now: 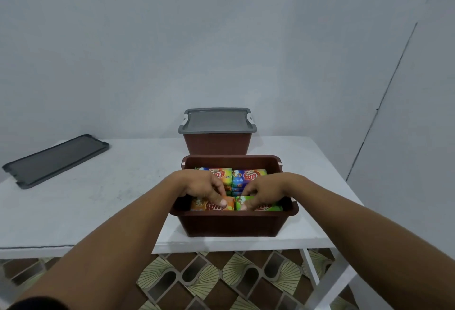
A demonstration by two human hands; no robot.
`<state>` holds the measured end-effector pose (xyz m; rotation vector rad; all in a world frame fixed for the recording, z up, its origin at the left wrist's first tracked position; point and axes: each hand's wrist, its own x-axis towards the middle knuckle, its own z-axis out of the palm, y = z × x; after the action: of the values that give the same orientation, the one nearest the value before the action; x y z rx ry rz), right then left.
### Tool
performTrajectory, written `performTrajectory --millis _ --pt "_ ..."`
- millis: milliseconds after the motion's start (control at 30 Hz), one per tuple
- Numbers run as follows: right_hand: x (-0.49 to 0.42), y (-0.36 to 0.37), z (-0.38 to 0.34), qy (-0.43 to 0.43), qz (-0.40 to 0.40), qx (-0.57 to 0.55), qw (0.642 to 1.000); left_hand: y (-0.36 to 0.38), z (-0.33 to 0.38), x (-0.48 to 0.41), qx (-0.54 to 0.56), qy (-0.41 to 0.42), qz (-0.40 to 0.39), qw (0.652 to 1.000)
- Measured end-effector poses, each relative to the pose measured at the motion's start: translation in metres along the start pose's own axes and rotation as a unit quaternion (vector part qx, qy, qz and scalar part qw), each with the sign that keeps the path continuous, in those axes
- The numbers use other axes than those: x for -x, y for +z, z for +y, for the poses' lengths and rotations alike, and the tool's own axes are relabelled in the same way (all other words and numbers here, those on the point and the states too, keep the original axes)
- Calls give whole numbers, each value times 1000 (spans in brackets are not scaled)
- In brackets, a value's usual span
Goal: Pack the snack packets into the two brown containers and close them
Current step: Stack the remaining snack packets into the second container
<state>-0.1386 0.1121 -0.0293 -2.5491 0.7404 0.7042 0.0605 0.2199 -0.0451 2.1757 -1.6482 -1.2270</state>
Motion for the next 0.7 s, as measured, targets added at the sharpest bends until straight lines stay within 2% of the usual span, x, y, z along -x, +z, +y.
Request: performTrajectory --millis 100,200,300,700 --pt "-6 -1 -4 23 -48 37 998 -1 0 -8 -39 -41 -34 998" --pt "-10 -3 -5 35 -66 25 997 -1 4 -11 -110 -79 -84 987" --pt "-12 -4 -4 39 -76 -6 996 -1 8 -12 -130 -106 -125 978" --pt "-18 -1 -2 62 -75 -62 993 2 11 -15 -92 -129 -129 979"
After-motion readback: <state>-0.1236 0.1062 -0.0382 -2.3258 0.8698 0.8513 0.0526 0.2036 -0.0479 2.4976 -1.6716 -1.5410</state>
